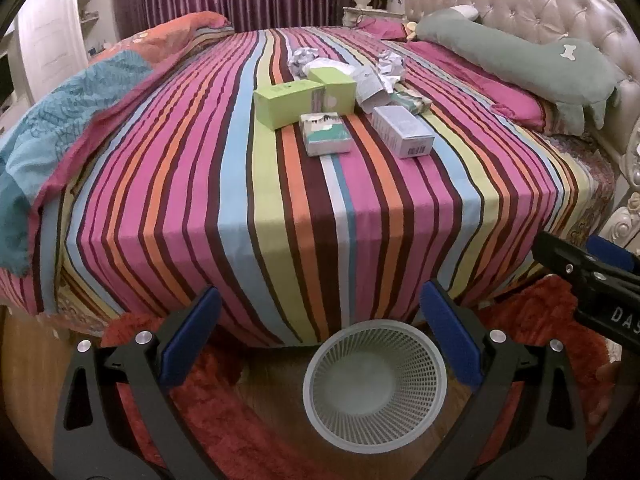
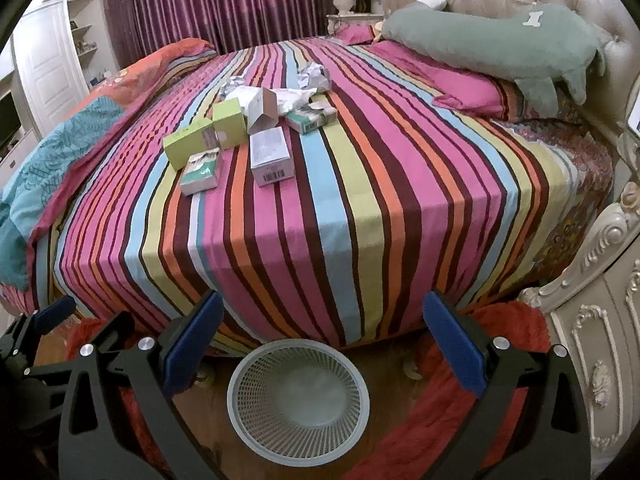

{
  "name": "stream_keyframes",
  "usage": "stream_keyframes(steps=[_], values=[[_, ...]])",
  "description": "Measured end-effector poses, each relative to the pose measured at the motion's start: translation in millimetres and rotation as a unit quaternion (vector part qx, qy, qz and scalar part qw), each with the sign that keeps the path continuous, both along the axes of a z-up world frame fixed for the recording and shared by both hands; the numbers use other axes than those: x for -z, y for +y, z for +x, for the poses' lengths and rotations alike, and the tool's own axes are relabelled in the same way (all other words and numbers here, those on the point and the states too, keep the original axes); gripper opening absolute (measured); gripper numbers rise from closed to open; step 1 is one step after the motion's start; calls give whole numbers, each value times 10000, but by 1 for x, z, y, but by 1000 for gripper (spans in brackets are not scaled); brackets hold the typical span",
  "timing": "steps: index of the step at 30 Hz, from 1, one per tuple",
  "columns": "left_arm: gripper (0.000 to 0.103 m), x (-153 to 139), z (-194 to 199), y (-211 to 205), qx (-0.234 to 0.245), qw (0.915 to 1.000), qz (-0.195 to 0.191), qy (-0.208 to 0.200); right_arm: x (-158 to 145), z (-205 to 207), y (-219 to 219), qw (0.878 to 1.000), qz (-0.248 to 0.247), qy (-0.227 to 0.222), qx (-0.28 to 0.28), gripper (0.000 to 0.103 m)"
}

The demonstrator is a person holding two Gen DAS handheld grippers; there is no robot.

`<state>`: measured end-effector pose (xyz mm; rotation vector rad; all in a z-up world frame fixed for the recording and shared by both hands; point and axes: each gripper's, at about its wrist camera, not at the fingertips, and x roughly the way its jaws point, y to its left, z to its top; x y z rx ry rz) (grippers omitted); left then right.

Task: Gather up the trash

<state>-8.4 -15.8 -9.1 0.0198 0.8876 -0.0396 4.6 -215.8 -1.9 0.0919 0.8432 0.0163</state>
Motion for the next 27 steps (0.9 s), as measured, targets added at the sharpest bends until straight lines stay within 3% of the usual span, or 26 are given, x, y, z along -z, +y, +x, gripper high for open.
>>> stream_keyframes(steps=[20,27], values=[[97,45,25,22,-318,9966,-342,674,34,26,-11,9985,215,500,-75,96],[97,58,41,33,-499,9937,-516,858,42,42,2,9973,-161,600,-387,96]])
